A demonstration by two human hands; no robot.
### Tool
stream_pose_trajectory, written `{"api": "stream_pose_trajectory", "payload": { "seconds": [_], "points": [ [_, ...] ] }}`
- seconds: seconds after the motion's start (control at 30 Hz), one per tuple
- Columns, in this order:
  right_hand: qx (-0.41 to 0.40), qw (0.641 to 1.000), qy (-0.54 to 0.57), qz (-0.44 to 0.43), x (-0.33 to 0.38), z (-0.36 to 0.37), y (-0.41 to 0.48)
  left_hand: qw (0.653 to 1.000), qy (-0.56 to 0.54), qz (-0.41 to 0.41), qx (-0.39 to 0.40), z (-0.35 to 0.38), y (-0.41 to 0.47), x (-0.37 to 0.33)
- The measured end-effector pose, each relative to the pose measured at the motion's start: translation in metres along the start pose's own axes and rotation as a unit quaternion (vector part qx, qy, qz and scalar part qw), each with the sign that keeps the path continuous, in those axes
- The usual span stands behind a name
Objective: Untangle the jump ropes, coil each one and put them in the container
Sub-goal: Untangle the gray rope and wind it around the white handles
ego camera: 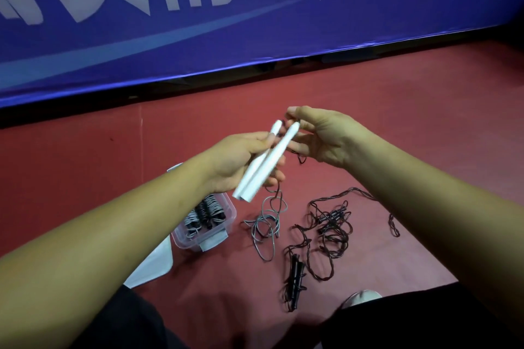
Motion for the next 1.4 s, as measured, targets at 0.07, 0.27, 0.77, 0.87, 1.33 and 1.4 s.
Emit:
{"api": "stream_pose_trajectory", "payload": {
  "seconds": [0.07,0.27,0.77,0.87,1.33,1.4],
  "points": [
    [-0.031,0.994,-0.101,-0.013,-0.001,-0.012,0.003,0.999,0.028,0.006,-0.013,-0.002,-0.001,-0.002],
    [-0.058,0.946,-0.302,-0.101,0.004,-0.028,0.003,0.998,0.054,-0.001,0.045,0.001,-0.003,-0.010],
    [0.014,0.919,-0.325,-0.225,0.035,-0.030,-0.004,0.974,-0.083,-0.115,0.178,-0.002,-0.024,-0.011],
    [0.020,0.916,-0.330,-0.227,0.037,-0.036,-0.004,0.975,-0.097,-0.125,0.159,0.002,-0.018,-0.002],
    [0.011,0.928,-0.296,-0.224,0.030,-0.029,0.005,0.987,-0.087,-0.105,0.086,0.021,-0.017,0.004],
    [0.005,0.940,-0.257,-0.225,0.032,-0.028,0.005,0.990,-0.083,-0.086,0.079,0.022,-0.016,0.002]
  ]
}}
Point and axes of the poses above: each hand's wrist, its own y-axis towards the middle knuckle, its own z-axis out of the palm, x = y × z, the point moved 4 cm from there along y, towards the middle knuckle, and after that the axes turned 11 degrees about -y, right-handed, at the moved point
